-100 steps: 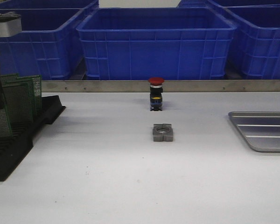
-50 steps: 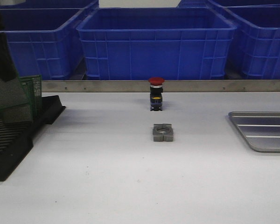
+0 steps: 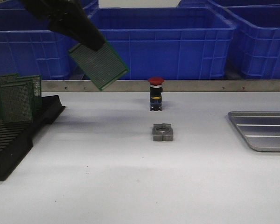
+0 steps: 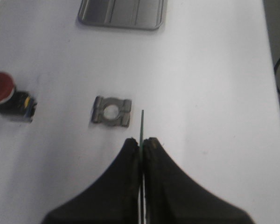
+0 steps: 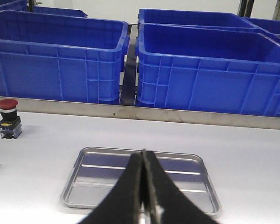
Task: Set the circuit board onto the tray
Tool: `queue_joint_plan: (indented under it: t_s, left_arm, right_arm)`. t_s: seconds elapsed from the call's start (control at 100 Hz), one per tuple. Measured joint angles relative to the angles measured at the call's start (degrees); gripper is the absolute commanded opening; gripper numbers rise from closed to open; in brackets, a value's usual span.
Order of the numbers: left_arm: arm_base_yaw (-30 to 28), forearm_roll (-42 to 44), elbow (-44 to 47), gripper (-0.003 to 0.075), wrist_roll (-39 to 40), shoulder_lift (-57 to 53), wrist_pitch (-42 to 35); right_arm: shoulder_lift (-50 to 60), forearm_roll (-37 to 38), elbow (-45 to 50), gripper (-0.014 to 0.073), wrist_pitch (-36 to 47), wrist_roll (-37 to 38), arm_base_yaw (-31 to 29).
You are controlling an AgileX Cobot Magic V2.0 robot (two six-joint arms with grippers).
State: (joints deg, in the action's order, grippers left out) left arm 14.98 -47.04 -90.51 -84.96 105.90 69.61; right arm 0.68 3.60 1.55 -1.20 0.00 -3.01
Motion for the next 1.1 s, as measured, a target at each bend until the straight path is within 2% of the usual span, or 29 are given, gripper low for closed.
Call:
queue_joint_plan:
  t_s: [0.42, 0.72, 0.86, 0.96, 1.1]
  left_arm:
    - [12.82, -3.58, 0.00, -0.0020, 0.00, 0.00, 0.00]
    - [14.43, -3.72, 0.00, -0.0020, 0.00, 0.00, 0.00]
    - [14.43, -3.72, 0.00, -0.0020, 0.00, 0.00, 0.00]
    - [14.43, -3.72, 0.00, -0.0020, 0.00, 0.00, 0.00]
    - [14.43, -3.72, 0.00, -0.0020, 0.00, 0.00, 0.00]
  right_arm:
    - [0.00, 0.00, 0.00, -0.0112, 0.00, 0.00, 0.00]
    - [0.00, 0.00, 0.00, -0.0112, 0.13, 0.00, 0.00]
    - [0.00, 0.00, 0.00, -0.0112, 2.96, 0.00, 0.00]
    - [0.00, 0.00, -2.07, -0.0112, -1.89, 0.00, 0.00]
    - [-2.64, -0.12, -10.79, -0.0112, -17.73, 0.00, 0.00]
